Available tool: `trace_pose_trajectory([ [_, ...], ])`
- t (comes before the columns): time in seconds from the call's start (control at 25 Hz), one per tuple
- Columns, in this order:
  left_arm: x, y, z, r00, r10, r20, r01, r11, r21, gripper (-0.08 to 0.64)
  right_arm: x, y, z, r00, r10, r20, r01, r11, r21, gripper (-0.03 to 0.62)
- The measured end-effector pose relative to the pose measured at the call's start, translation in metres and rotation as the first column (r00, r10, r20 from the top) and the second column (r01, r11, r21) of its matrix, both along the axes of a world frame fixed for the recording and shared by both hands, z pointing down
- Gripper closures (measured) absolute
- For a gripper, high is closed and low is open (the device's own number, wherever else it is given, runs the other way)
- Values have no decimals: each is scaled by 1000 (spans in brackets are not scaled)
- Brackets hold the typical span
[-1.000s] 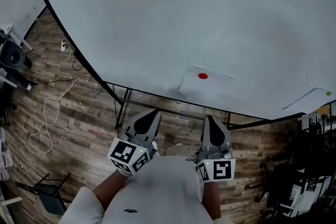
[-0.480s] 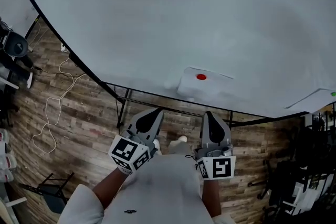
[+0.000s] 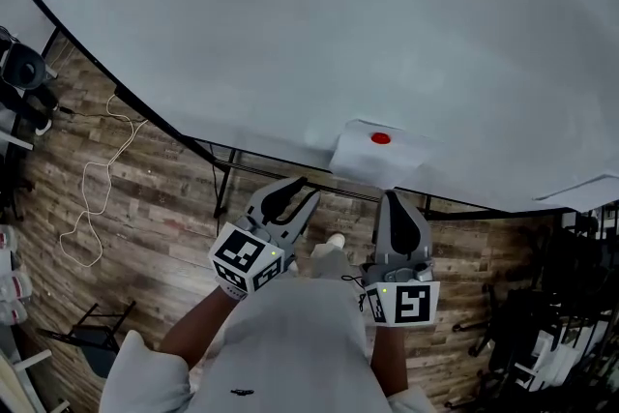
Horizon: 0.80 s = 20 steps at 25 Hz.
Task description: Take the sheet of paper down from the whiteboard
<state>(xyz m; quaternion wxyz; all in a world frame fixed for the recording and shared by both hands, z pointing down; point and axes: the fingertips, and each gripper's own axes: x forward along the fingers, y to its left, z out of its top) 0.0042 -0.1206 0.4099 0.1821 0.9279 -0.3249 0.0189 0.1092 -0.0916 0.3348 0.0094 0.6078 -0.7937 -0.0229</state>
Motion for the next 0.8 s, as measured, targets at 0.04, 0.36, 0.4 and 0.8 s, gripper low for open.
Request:
trace_pose_trajectory([
  [0.04, 3, -4, 4, 1000, 12, 0, -12, 1000, -7, 452, -1, -1, 1, 1000, -1, 1, 1, 1000, -5, 581],
  [0.36, 25, -33, 35, 997, 74, 36, -73, 997, -33, 407, 6, -10, 16, 1000, 1, -6, -1, 998, -55, 581],
  [0.4, 28, -36, 37, 996, 82, 40, -80, 996, -34, 405, 7, -11, 18, 1000, 1, -6, -2, 998, -61, 581],
  [0.8, 52, -51, 48, 986, 158, 54, -157, 987, -37, 405, 12, -17, 29, 1000, 0, 1, 0, 995, -96, 581],
])
